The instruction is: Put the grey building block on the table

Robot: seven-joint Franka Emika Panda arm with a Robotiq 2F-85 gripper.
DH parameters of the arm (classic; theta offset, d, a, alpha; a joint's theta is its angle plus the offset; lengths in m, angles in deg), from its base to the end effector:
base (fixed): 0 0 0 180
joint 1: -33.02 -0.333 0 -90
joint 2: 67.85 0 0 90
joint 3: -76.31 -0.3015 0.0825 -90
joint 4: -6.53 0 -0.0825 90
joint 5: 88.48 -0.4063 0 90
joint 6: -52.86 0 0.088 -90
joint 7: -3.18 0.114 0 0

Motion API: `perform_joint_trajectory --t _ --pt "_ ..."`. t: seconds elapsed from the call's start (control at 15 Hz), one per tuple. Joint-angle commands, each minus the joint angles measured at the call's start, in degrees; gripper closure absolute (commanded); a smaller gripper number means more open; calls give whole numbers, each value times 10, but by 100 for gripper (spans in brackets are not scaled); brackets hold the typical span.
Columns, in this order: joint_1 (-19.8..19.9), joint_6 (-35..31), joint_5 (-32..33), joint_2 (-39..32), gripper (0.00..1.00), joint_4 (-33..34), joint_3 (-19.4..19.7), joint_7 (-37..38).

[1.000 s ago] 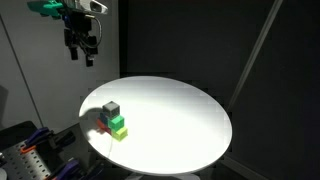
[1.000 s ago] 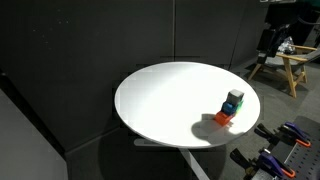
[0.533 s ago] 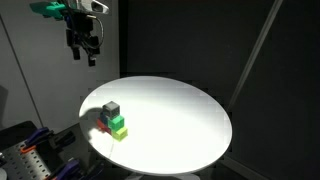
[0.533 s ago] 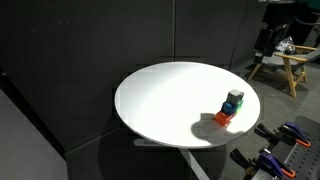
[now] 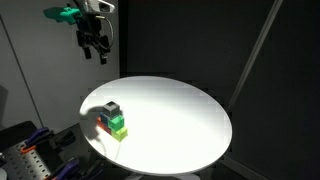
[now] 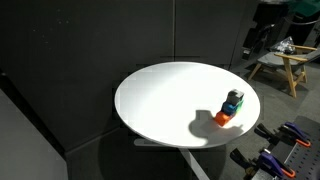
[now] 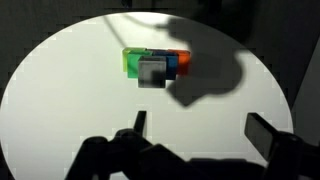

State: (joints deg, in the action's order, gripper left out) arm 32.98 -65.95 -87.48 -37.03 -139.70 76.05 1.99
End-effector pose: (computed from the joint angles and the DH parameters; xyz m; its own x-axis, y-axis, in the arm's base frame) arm 0.4134 0.0011 0.4258 0.9977 0.0339 0.0588 0.0328 -0.9993 0.0193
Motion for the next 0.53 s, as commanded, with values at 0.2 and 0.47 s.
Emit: perform_joint_trajectory --t 0.2,0.47 --pt "20 -10 35 -67 0 35 2 11" --pt "30 -5 25 -105 0 54 20 -5"
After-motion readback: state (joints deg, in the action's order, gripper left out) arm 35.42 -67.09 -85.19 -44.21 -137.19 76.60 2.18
